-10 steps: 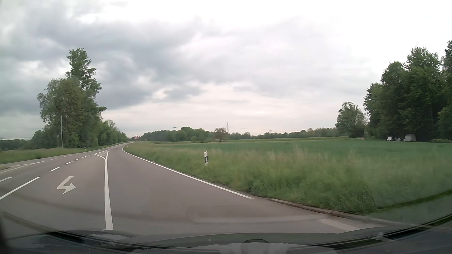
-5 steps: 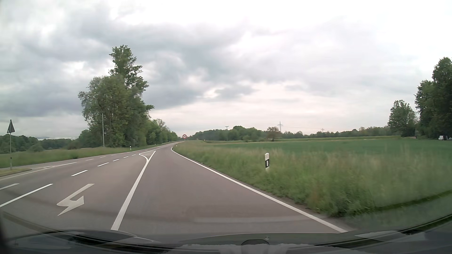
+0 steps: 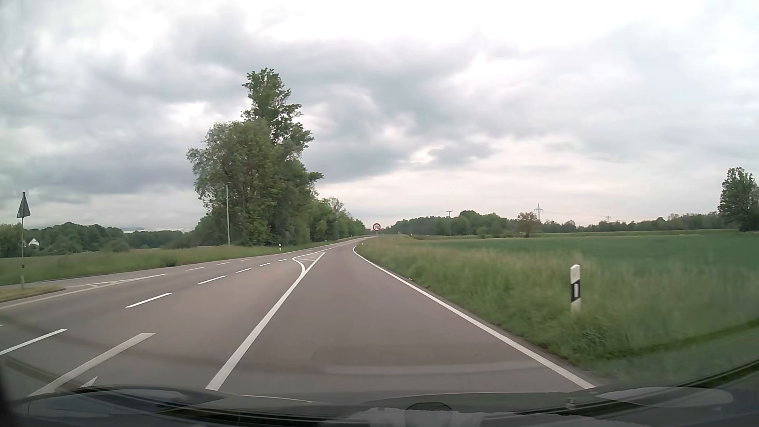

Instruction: Follow the waypoints while adhering to traffic rules and regulations

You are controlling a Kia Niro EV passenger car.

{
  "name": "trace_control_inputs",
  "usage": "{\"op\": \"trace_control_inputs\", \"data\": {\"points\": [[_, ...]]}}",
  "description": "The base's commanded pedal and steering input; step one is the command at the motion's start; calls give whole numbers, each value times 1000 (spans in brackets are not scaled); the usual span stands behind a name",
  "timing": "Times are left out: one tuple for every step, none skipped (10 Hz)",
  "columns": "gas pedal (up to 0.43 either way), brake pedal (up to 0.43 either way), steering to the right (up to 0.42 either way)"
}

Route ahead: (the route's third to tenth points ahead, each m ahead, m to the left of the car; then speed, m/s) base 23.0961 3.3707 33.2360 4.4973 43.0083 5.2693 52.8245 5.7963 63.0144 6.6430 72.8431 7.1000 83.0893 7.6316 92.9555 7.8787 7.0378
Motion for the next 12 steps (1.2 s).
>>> {"op": "trace_control_inputs", "data": {"points": [[228,0,-120],[228,0,-105],[228,0,-93],[228,0,-85],[228,0,-76],[228,0,-63],[228,0,-46],[228,0,-31],[228,0,-19],[228,0,-10],[228,0,-3],[228,0,1]]}}
